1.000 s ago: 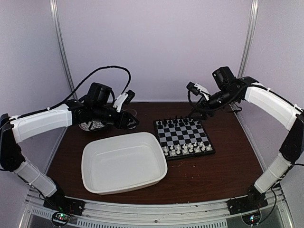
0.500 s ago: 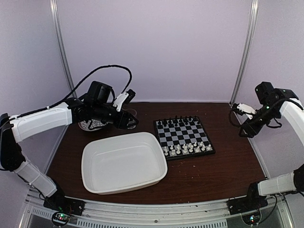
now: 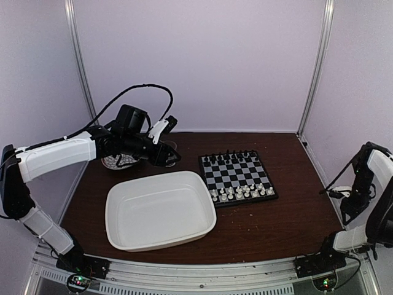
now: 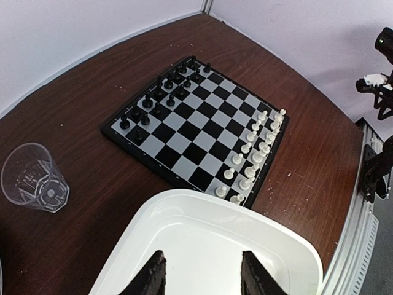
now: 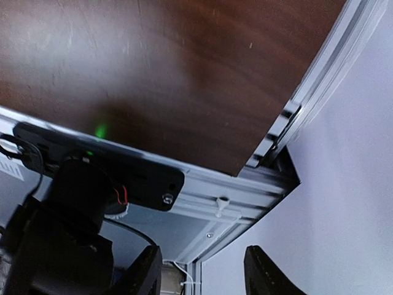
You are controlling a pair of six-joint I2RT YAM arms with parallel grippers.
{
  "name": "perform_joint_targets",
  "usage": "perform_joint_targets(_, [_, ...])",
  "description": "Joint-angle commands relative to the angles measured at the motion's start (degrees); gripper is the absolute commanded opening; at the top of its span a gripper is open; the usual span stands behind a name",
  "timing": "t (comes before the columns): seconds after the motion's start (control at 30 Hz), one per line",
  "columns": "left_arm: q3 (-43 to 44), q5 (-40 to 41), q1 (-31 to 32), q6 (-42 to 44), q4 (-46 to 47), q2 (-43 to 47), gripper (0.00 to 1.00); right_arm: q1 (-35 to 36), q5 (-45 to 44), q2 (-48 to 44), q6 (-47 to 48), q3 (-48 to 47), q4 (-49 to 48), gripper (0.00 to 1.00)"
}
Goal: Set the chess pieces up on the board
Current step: Pick up the pawn from the corner of the board.
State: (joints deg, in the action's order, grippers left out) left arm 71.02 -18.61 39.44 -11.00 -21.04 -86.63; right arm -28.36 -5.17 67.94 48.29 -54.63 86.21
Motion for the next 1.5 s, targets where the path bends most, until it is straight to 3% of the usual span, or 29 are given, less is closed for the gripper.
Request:
perform_joint_targets(0.0, [-0.43,-0.24,-0.02,0.64,2.90,0.29,0.42,-4.97,-9.99,-0.60,5.02,5.86,-2.22,0.48])
perform_joint_targets(0.17, [-0.77,-0.15,-0.02,0.88,2.45,1.30,0.42,-8.27,-14.13,-2.07,8.84,13.94,-10.13,0.44])
perform_joint_targets(0.37, [-1.38,-0.03,-0.03,0.72,2.73,1.89,0.42,-17.82,-14.33,0.91,15.06,17.84,-16.33,0.32])
perform_joint_targets(0.93, [-1.20,-1.24,0.02,0.20,3.21,0.64,0.42,-32.61,-16.81,7.44,26.04,23.32,-32.99,0.32])
perform_joint_targets(1.3, [-1.41,-0.87,0.02,0.26,3.22,0.99,0.42,-34.34,-17.91,10.79,27.45,26.01,-35.21,0.26])
perform_joint_targets(1.47, [-1.51,-0.93,-0.01,0.19,3.19,0.76,0.42,-33.75,-13.28,5.81,26.85,24.26,-26.34,0.16])
